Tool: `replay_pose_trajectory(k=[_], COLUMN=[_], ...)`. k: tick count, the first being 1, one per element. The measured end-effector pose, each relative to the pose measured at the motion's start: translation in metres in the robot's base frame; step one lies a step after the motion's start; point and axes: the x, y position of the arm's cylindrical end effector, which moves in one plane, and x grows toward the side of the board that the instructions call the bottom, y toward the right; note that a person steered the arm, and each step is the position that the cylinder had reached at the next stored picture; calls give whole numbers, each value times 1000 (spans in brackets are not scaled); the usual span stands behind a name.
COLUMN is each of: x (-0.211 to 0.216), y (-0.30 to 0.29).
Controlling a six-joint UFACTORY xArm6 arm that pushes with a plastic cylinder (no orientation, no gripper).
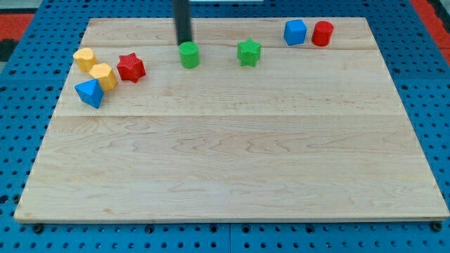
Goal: Separate the green blocks from each other
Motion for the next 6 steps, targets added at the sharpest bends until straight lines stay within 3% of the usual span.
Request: replay_pose_trajectory(k=[2, 4, 6], x=[-30, 2, 7], y=[45, -24, 42])
